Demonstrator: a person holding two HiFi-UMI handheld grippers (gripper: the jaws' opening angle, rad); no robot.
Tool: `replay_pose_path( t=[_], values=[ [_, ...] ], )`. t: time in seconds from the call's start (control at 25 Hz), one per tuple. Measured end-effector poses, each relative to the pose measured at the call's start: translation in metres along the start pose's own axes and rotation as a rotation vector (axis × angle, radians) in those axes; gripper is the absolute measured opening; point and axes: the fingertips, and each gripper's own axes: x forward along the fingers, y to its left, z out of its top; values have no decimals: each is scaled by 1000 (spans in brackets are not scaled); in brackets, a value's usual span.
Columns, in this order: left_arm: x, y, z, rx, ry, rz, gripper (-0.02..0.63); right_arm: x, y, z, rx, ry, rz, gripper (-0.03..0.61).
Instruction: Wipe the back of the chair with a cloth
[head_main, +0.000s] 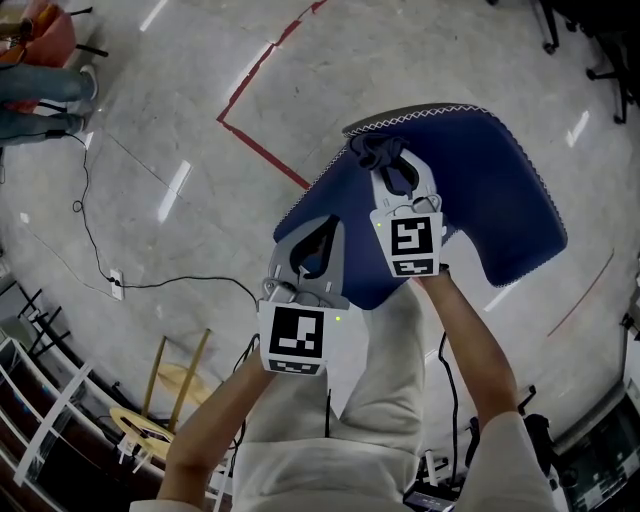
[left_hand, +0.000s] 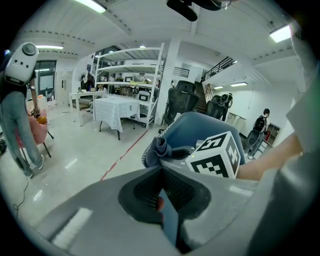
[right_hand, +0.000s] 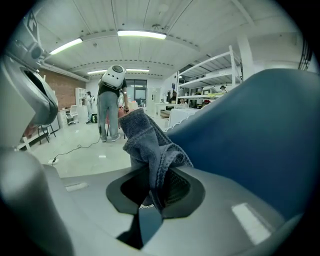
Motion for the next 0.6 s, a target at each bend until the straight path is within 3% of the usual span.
replay_pose_path(
  t=[0.6],
  values=[
    [-1,-26,-10,44,29,-80,2,-41,-49,-28,299,-9,-282,72]
  ],
)
